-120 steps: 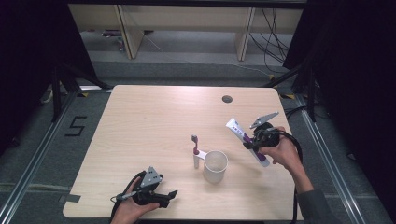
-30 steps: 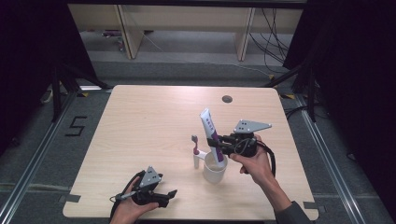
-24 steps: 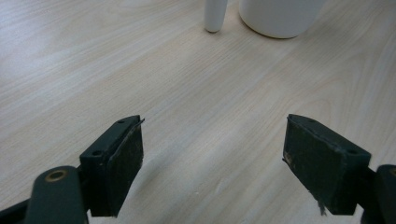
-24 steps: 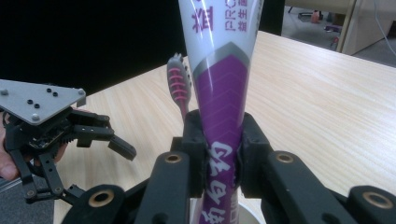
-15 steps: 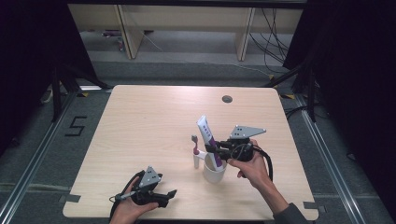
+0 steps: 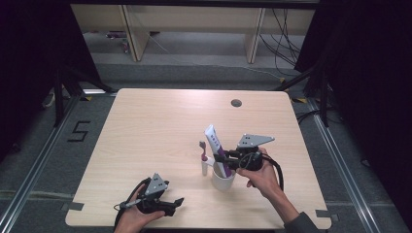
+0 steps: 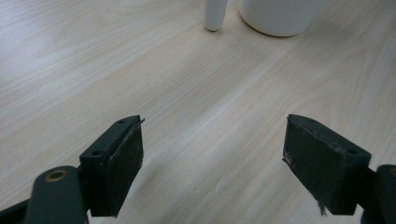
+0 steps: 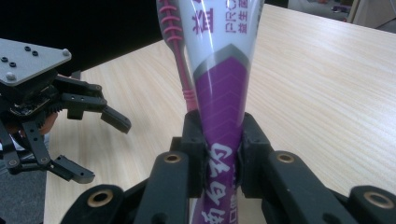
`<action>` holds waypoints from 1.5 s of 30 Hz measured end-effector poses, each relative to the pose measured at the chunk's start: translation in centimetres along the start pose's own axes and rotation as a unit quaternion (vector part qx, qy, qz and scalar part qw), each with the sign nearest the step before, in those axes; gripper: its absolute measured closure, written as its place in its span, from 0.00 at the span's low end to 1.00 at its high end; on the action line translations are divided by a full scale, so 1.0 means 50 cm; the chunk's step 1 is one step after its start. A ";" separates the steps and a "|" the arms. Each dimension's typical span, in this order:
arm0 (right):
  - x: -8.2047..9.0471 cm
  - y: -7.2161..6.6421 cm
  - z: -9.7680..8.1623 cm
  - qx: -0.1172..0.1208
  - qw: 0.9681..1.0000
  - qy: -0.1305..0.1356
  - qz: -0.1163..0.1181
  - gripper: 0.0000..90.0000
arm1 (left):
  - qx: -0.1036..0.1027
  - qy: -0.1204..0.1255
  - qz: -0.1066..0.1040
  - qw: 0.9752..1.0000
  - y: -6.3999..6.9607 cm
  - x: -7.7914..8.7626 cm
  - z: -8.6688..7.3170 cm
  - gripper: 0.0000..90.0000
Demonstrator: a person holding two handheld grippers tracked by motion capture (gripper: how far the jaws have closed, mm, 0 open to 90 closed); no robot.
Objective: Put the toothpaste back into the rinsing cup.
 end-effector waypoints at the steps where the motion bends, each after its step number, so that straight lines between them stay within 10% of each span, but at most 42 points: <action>1: -0.001 0.002 0.000 0.008 1.000 0.001 -0.002 0.85 | 0.000 0.000 0.000 1.000 0.000 0.000 0.001 0.22; 45: -0.013 0.002 -0.033 0.007 0.999 -0.039 -0.021 0.77 | -0.001 -0.002 -0.003 1.000 0.002 -0.002 0.000 0.22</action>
Point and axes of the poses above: each handheld gripper's, and its own axes: x roughly backward along the jaws, z roughly out of its top, y roughly to its right, the point moved 9 cm from there along -x, roughly forward along the jaws, and after that the axes turned 15 degrees about -y, right-handed, at the moved point
